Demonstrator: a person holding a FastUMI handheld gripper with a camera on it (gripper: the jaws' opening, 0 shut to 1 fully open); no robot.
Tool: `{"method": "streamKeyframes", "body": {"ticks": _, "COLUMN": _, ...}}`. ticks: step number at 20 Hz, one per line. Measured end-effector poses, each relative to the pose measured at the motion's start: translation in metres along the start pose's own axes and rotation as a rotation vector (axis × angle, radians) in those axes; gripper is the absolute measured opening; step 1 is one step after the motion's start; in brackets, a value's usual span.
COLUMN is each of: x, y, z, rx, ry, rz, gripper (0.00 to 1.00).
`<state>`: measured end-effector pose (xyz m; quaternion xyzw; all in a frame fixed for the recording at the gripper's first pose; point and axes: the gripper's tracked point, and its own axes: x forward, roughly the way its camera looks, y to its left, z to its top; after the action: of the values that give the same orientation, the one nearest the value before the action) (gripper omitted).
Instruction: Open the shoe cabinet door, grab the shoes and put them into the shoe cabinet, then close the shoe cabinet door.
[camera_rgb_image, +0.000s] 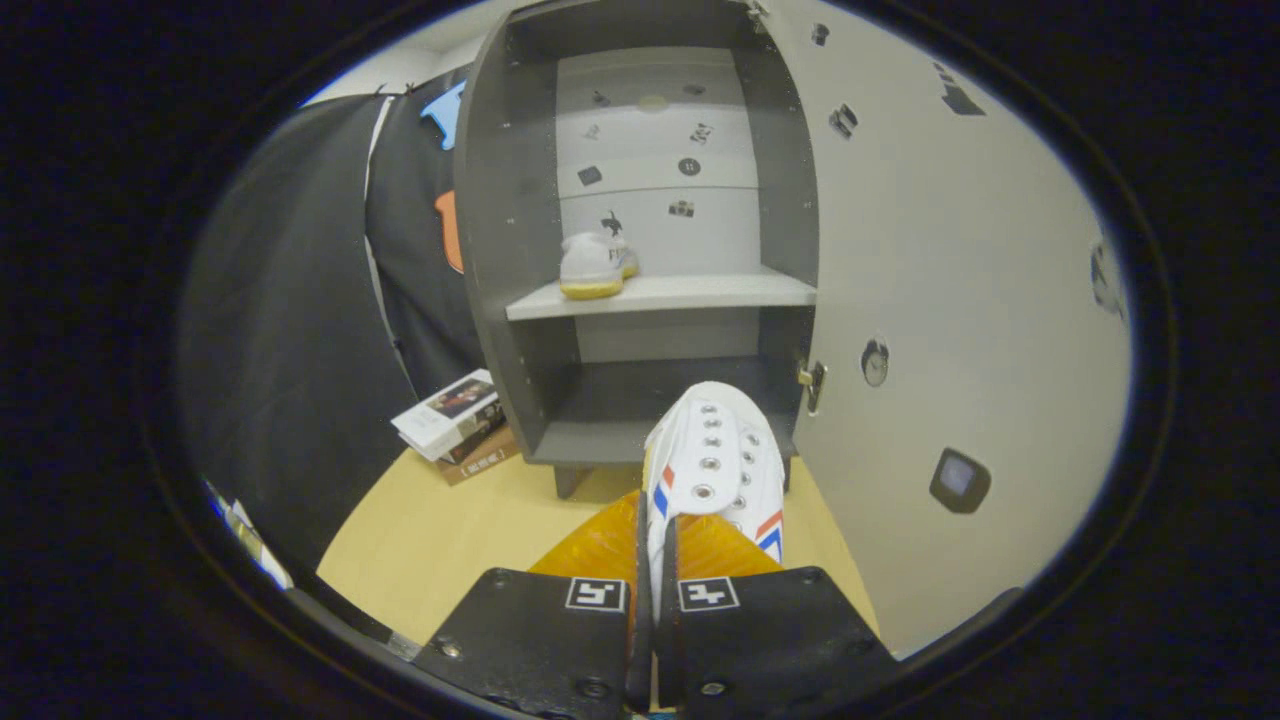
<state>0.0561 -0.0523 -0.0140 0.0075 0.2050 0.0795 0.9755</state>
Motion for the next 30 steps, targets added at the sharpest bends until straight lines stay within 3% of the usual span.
{"method": "streamKeyframes", "body": {"ticks": 8, "x": 0.003, "y": 0.018, "z": 0.119, "rx": 0.017, "ry": -0.08, "rz": 0.076, "gripper": 0.06}}
{"method": "streamKeyframes", "body": {"ticks": 16, "x": 0.093, "y": 0.015, "z": 0.208, "rx": -0.056, "ry": -0.11, "rz": 0.038, "gripper": 0.06}}
{"method": "streamKeyframes", "body": {"ticks": 25, "x": 0.21, "y": -0.045, "z": 0.239, "rx": -0.136, "ry": 0.0, "rz": -0.09, "gripper": 0.06}}
{"method": "streamKeyframes", "body": {"ticks": 30, "x": 0.233, "y": -0.051, "z": 0.236, "rx": -0.2, "ry": 0.018, "rz": -0.07, "gripper": 0.06}}
